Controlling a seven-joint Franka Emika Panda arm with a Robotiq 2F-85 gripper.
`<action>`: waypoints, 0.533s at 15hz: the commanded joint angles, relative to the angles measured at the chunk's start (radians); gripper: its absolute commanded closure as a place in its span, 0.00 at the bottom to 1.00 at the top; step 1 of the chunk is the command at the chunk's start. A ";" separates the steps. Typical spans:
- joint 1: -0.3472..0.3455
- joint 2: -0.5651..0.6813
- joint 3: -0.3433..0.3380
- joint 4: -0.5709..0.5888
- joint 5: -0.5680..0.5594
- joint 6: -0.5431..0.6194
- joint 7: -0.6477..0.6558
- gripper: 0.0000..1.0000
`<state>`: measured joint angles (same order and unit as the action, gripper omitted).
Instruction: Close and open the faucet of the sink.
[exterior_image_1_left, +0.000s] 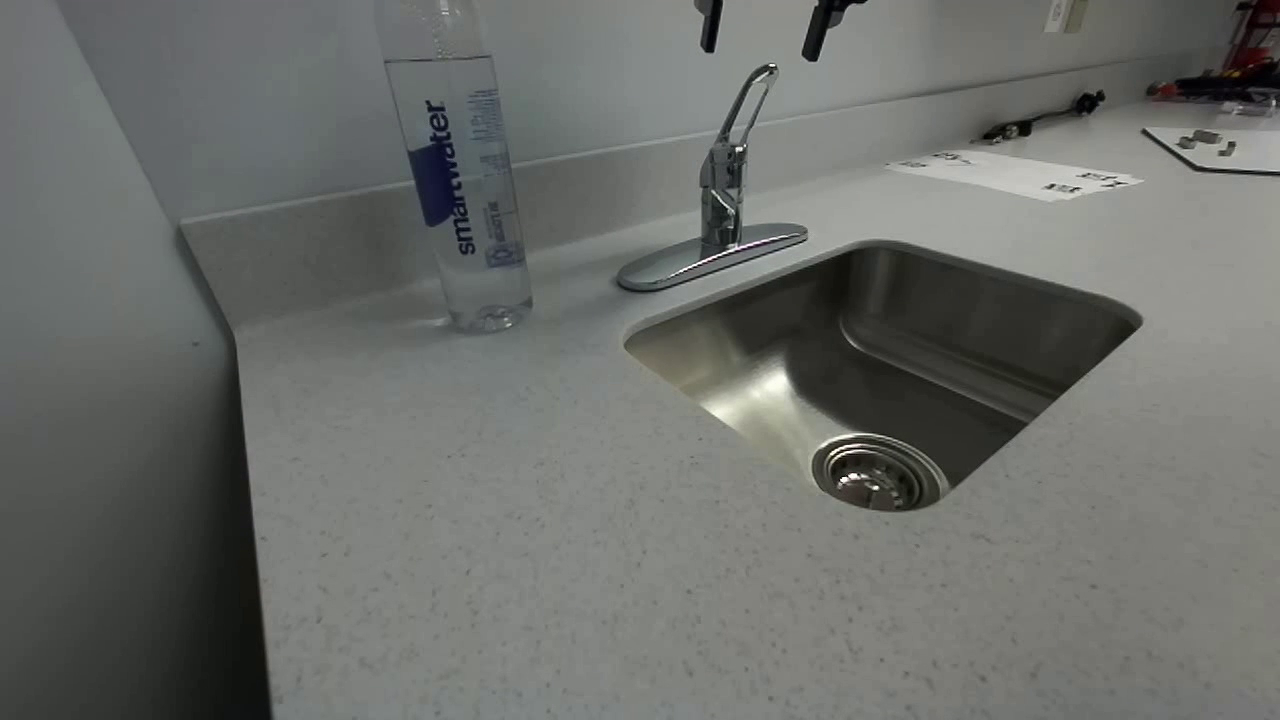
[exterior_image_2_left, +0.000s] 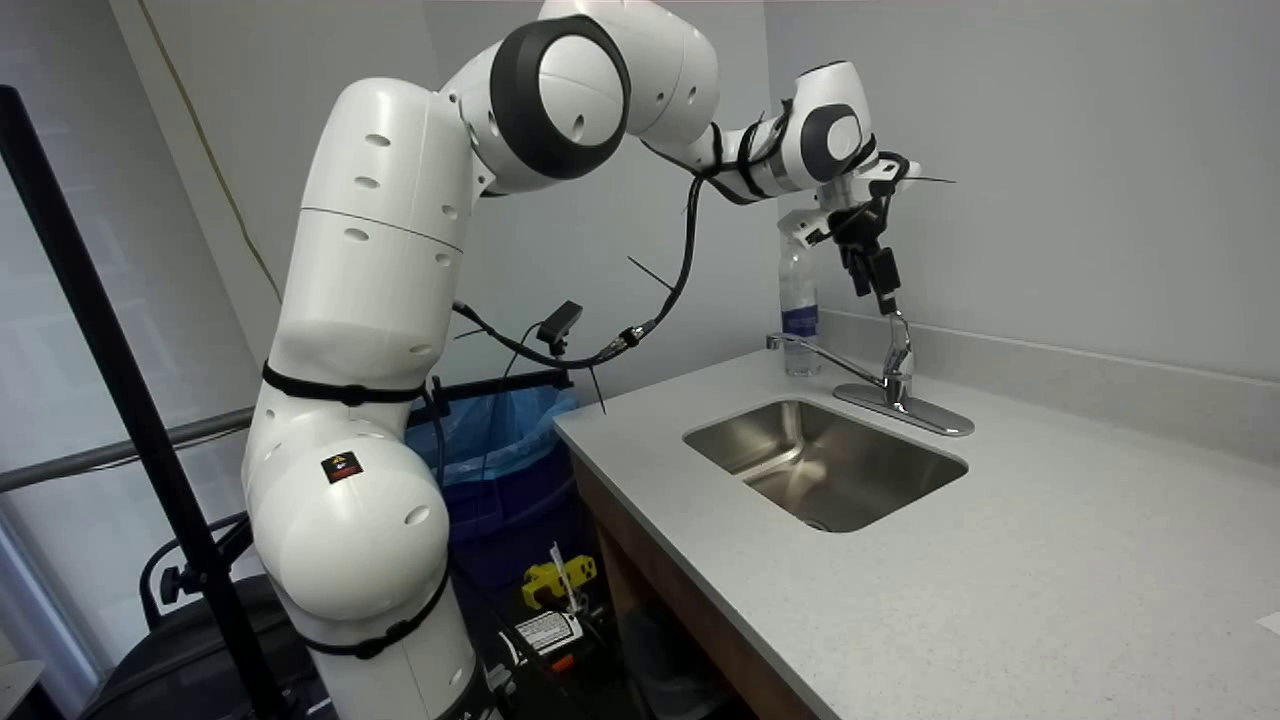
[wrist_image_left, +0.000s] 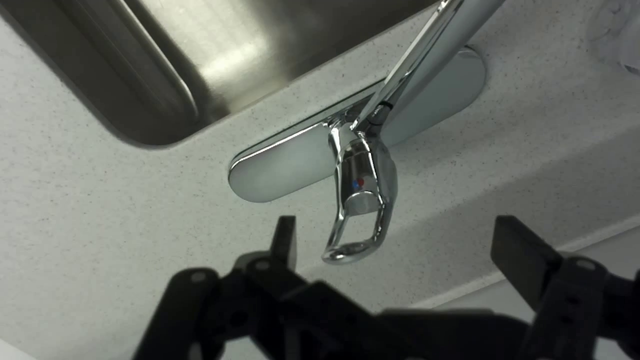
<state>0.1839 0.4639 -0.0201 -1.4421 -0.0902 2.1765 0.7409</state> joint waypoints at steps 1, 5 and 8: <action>0.003 0.000 -0.004 0.003 0.002 -0.003 -0.001 0.00; 0.005 -0.002 -0.005 -0.001 -0.001 0.009 0.003 0.00; 0.007 0.001 -0.012 0.008 -0.013 0.014 0.008 0.00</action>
<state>0.1839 0.4639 -0.0202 -1.4450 -0.0902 2.1800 0.7409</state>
